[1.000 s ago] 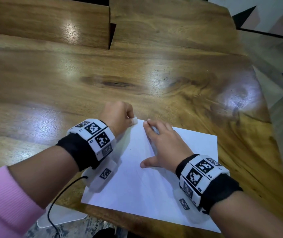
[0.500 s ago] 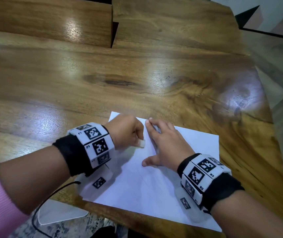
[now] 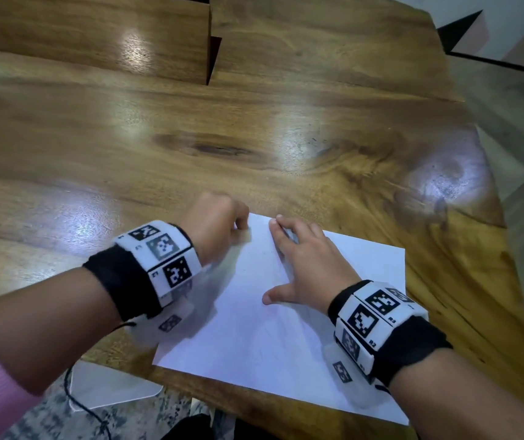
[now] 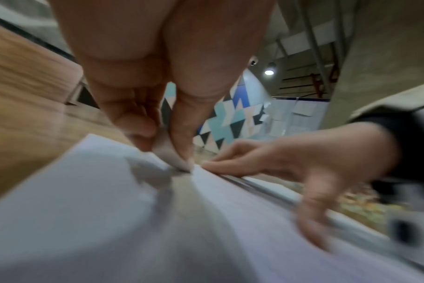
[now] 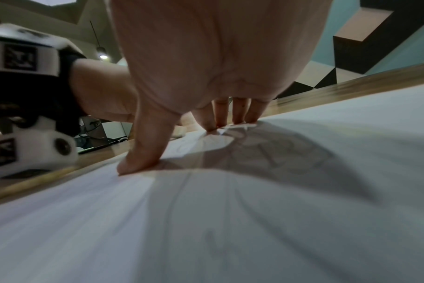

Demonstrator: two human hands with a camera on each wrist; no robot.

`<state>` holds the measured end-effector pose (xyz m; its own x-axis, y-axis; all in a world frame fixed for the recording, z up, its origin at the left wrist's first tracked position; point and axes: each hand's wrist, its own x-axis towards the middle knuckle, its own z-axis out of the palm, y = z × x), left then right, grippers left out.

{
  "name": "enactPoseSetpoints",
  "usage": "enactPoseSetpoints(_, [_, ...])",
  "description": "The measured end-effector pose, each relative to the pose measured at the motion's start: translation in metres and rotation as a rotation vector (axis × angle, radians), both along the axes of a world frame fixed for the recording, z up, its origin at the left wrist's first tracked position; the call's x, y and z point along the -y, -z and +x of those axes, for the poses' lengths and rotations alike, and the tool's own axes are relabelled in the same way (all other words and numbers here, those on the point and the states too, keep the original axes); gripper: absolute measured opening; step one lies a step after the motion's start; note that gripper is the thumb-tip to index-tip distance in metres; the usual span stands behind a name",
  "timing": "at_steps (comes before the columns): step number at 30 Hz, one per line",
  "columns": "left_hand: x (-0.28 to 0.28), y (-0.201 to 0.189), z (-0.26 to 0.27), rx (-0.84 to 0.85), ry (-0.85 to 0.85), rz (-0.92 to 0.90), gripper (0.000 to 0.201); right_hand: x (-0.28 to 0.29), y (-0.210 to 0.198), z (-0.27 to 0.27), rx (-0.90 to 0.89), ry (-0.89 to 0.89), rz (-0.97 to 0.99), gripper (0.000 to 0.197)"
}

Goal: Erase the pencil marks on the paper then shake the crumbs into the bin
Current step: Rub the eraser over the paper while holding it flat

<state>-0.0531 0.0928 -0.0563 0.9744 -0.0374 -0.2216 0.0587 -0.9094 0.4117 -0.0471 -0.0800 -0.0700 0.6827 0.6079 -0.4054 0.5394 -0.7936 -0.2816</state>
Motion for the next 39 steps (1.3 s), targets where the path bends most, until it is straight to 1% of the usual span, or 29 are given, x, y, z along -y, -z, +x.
enactPoseSetpoints(2, [0.007, 0.001, -0.021, -0.12, 0.159, -0.067, 0.005, 0.0, 0.0, 0.0, 0.002, -0.003, -0.004, 0.116])
enactPoseSetpoints(3, [0.009, 0.001, -0.027, -0.188, 0.215, -0.098, 0.008, 0.0, 0.0, 0.0, 0.002, -0.004, -0.004, 0.116])
enactPoseSetpoints(4, [0.009, 0.001, -0.027, -0.216, 0.239, -0.111, 0.01, 0.0, 0.0, 0.0, 0.002, -0.003, -0.005, 0.116])
enactPoseSetpoints(5, [0.007, 0.001, -0.021, -0.2, 0.215, -0.102, 0.011, 0.0, 0.0, 0.0, 0.0, -0.003, -0.006, 0.116])
enactPoseSetpoints(8, [0.003, 0.003, 0.004, -0.006, -0.008, -0.041, 0.013, 0.0, 0.0, -0.001, 0.005, 0.002, -0.005, 0.116])
enactPoseSetpoints(9, [0.004, 0.004, 0.006, 0.014, -0.034, -0.035, 0.012, -0.001, 0.0, -0.001, 0.005, 0.001, -0.006, 0.116])
enactPoseSetpoints(10, [0.005, 0.004, 0.001, 0.003, -0.001, -0.039, 0.008, -0.001, 0.0, 0.0, 0.006, -0.001, -0.008, 0.116])
enactPoseSetpoints(12, [0.01, 0.003, -0.019, -0.107, 0.173, -0.071, 0.005, 0.0, 0.0, 0.0, 0.005, -0.006, -0.015, 0.115])
enactPoseSetpoints(13, [0.012, 0.003, -0.03, -0.179, 0.258, -0.087, 0.007, 0.0, 0.0, 0.0, 0.009, -0.011, -0.019, 0.116])
enactPoseSetpoints(14, [0.012, 0.003, -0.035, -0.236, 0.309, -0.092, 0.011, 0.0, 0.0, 0.0, 0.012, -0.013, -0.022, 0.116])
enactPoseSetpoints(15, [0.009, 0.003, -0.034, -0.251, 0.311, -0.092, 0.013, 0.0, 0.0, 0.0, 0.011, -0.012, -0.023, 0.116])
enactPoseSetpoints(17, [0.004, 0.004, -0.018, -0.169, 0.19, -0.077, 0.012, -0.001, 0.0, 0.0, 0.009, -0.005, -0.017, 0.115])
enactPoseSetpoints(19, [0.002, 0.006, -0.003, -0.021, 0.038, -0.029, 0.012, -0.001, -0.001, -0.001, 0.007, 0.0, -0.012, 0.115])
enactPoseSetpoints(20, [0.002, 0.008, -0.002, 0.022, 0.014, -0.019, 0.012, -0.001, -0.001, -0.001, 0.009, -0.001, -0.013, 0.115])
enactPoseSetpoints(21, [0.003, 0.009, -0.007, 0.034, 0.039, -0.021, 0.01, -0.001, -0.001, -0.001, 0.011, -0.002, -0.015, 0.115])
enactPoseSetpoints(22, [0.004, 0.008, -0.018, 0.013, 0.107, -0.034, 0.009, -0.001, -0.001, -0.001, 0.012, -0.005, -0.016, 0.115])
enactPoseSetpoints(24, [0.009, 0.009, -0.043, -0.089, 0.281, -0.072, 0.011, -0.001, 0.0, -0.001, 0.013, -0.004, -0.018, 0.115])
enactPoseSetpoints(25, [0.009, 0.009, -0.049, -0.144, 0.332, -0.088, 0.011, -0.001, 0.0, 0.0, 0.013, -0.002, -0.017, 0.115])
enactPoseSetpoints(26, [0.009, 0.009, -0.047, -0.165, 0.347, -0.089, 0.011, -0.001, 0.0, -0.001, 0.014, -0.001, -0.017, 0.115])
enactPoseSetpoints(27, [0.007, 0.009, -0.04, -0.149, 0.326, -0.085, 0.01, -0.001, 0.0, -0.001, 0.014, -0.003, -0.018, 0.115])
enactPoseSetpoints(30, [0.003, 0.011, -0.013, 0.015, 0.11, -0.069, 0.01, -0.001, -0.001, -0.001, 0.01, -0.004, -0.022, 0.115])
enactPoseSetpoints(31, [0.003, 0.012, -0.012, 0.036, 0.089, -0.073, 0.009, -0.001, -0.001, -0.002, 0.005, -0.003, -0.025, 0.115])
enactPoseSetpoints(33, [0.007, 0.009, -0.029, -0.02, 0.166, -0.078, 0.009, 0.0, -0.001, -0.001, 0.009, -0.004, -0.023, 0.115])
enactPoseSetpoints(35, [0.012, 0.009, -0.058, -0.082, 0.254, -0.102, 0.012, 0.0, 0.0, -0.001, 0.004, -0.001, -0.021, 0.115])
enactPoseSetpoints(37, [0.014, 0.01, -0.074, -0.067, 0.252, -0.095, 0.016, 0.0, 0.0, 0.0, -0.009, 0.007, -0.011, 0.115])
enactPoseSetpoints(39, [0.015, 0.012, -0.077, -0.036, 0.238, -0.069, 0.017, 0.0, 0.0, -0.001, -0.043, 0.016, 0.003, 0.115])
